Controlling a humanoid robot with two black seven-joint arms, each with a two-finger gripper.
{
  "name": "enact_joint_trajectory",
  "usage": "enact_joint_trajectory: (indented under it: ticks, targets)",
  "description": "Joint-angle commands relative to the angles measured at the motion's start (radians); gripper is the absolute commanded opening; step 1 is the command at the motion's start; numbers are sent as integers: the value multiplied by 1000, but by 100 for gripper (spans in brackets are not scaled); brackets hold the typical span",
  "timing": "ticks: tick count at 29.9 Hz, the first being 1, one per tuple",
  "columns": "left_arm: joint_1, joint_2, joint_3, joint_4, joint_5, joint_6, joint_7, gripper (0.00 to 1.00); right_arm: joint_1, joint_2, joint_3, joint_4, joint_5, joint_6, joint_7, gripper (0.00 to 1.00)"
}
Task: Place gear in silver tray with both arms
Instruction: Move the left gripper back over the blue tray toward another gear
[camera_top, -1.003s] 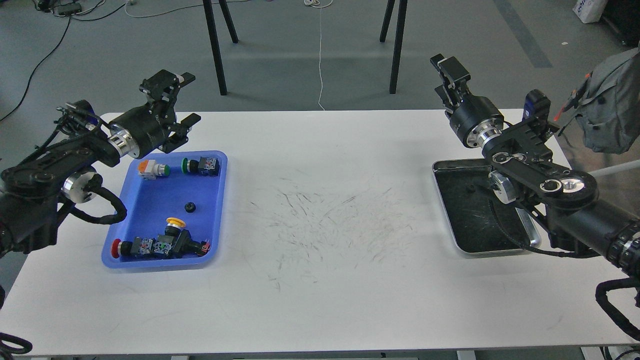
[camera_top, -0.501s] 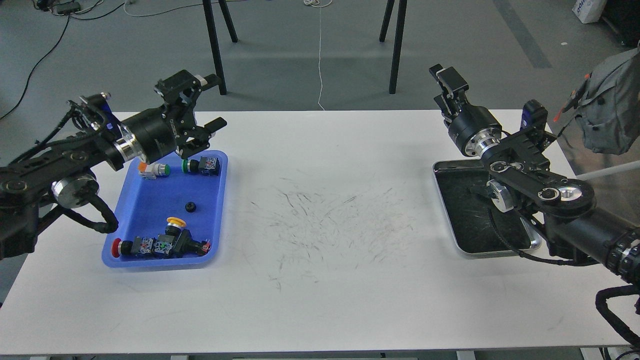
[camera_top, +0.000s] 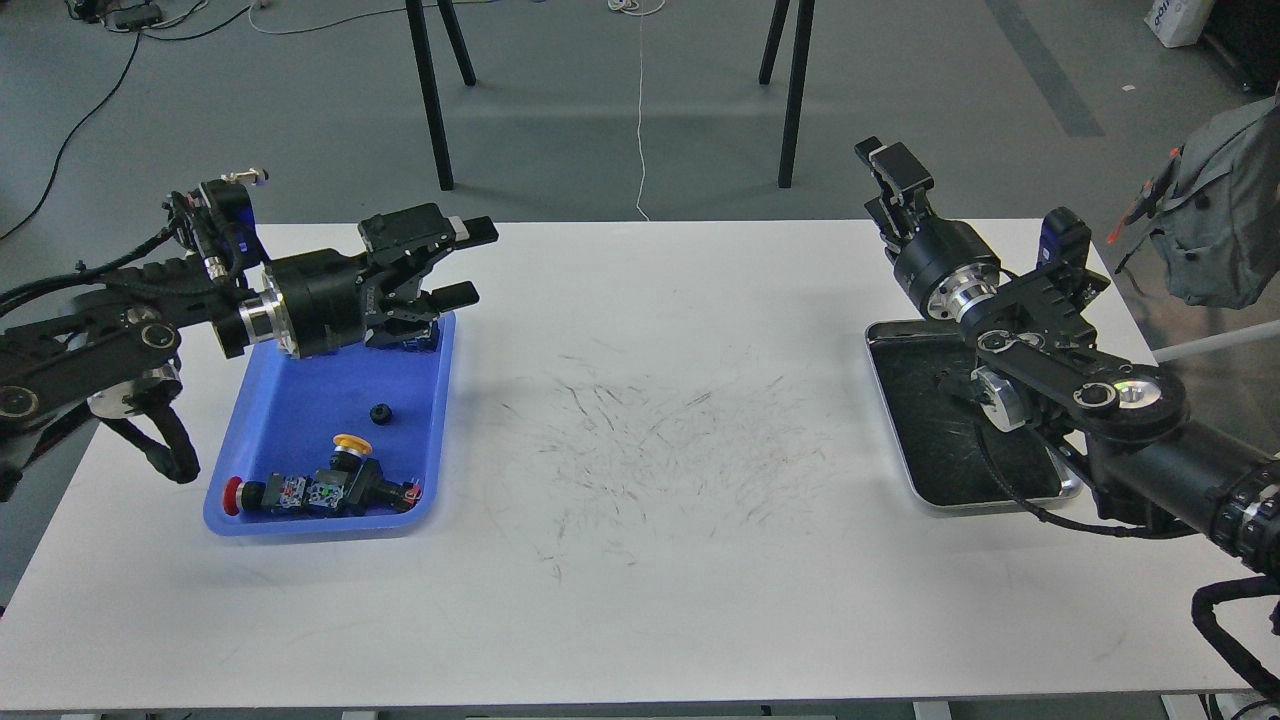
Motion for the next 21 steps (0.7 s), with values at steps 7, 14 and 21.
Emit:
enact_joint_trajectory:
  ticks: [7, 14, 21]
  targets:
    - [-19, -15, -4, 51, -11, 0, 0, 100, -1, 21, -3, 0, -2, 0, 0, 84]
    - [-9, -1, -1, 40, -25, 0, 0, 100, -1, 27, -3, 2, -2, -2, 0, 84]
    - [3, 41, 50, -3, -15, 59, 0, 100, -1, 28, 0, 0, -2, -11, 2, 83]
